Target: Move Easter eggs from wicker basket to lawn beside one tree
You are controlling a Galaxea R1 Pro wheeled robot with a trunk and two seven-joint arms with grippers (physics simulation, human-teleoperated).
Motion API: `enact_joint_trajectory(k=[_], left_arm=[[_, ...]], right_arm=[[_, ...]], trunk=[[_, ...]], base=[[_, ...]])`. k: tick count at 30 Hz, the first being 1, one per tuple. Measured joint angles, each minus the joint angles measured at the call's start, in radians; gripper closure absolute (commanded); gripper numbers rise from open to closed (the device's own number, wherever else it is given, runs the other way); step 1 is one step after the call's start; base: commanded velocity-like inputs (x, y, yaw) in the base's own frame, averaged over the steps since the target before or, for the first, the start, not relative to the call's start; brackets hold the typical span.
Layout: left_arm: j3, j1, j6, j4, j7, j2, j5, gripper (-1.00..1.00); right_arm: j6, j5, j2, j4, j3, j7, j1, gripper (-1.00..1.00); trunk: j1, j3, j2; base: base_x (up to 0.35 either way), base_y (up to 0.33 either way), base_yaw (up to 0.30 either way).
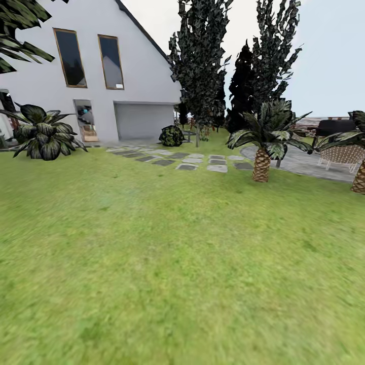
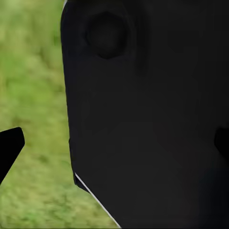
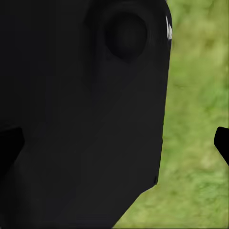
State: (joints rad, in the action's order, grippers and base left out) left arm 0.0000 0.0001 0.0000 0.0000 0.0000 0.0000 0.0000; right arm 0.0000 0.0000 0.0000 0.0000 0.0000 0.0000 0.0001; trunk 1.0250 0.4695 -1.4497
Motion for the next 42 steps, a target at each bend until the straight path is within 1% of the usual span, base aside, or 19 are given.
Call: enact_joint_trajectory(k=[6,10,13,14,18,25,42], left_arm=[[0.003,0.033,-0.007,-0.031,0.003,0.034,-0.002,-1.0],[0.003,0.054,-0.007,-0.035,0.001,0.056,0.001,-1.0],[0.004,0.054,-0.007,-0.048,-0.005,0.073,0.004,-1.0],[0.004,0.054,-0.007,-0.053,-0.005,0.075,0.004,-1.0],[0.005,0.054,-0.007,-0.064,-0.006,0.077,0.004,-1.0],[0.005,0.054,-0.007,-0.064,-0.006,0.077,0.004,-1.0],[0.005,0.054,-0.007,-0.064,-0.006,0.078,0.004,-1.0]], right_arm=[[0.004,0.0,-0.034,0.007,0.0,0.001,-0.034,-1.0],[0.003,-0.004,-0.034,0.006,-0.006,0.0,-0.056,-1.0],[0.004,0.004,-0.033,0.005,0.001,0.001,-0.074,-1.0],[0.003,0.005,-0.033,0.005,0.002,0.001,-0.079,-1.0],[0.004,0.001,-0.032,0.006,-0.001,0.0,-0.081,-1.0],[0.003,0.005,-0.032,0.006,0.003,-0.003,-0.081,-1.0],[0.003,0.008,-0.033,0.006,0.004,-0.001,-0.081,-1.0]], trunk=[[0.0,0.0,0.0],[0.0,0.0,0.0],[-0.001,0.0,0.0],[-0.001,0.0,0.0],[-0.001,0.0,0.0],[-0.001,0.0,0.0],[-0.001,0.0,0.0]], base=[[0.0,0.0,0.0],[0.089,0.0,0.0],[0.314,0.0,0.012],[0.332,0.0,0.153],[0.335,0.0,0.232],[0.335,0.0,0.237],[0.335,0.0,0.004]])
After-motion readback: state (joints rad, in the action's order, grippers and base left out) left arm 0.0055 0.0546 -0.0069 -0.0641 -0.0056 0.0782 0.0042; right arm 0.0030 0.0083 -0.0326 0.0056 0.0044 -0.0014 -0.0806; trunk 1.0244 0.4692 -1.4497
